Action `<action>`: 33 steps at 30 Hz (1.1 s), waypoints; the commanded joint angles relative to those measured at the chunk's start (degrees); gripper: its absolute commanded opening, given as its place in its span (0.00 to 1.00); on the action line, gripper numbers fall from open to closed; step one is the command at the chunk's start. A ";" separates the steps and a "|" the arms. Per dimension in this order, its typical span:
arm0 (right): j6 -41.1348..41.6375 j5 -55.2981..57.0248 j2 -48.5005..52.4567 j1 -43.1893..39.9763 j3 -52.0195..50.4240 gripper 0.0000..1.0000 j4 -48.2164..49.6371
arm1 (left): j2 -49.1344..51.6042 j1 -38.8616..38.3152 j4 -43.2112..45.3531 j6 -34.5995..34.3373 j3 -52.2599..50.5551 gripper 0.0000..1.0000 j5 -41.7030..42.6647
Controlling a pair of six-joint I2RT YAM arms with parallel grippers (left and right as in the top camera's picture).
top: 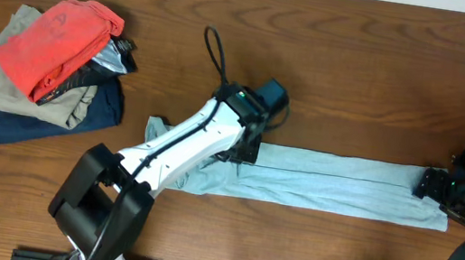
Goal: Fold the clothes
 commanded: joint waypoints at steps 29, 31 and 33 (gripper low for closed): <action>-2.67 0.20 0.85 -0.81 -1.31 0.85 0.09 | -2.58 6.27 6.54 3.26 1.62 0.57 2.67; -4.15 0.22 0.85 -0.83 -1.31 0.84 0.09 | -5.22 8.55 5.42 3.23 1.64 0.57 2.69; -5.73 0.22 0.85 -0.83 -1.36 0.83 0.11 | -7.72 10.95 4.02 3.23 1.62 0.57 2.69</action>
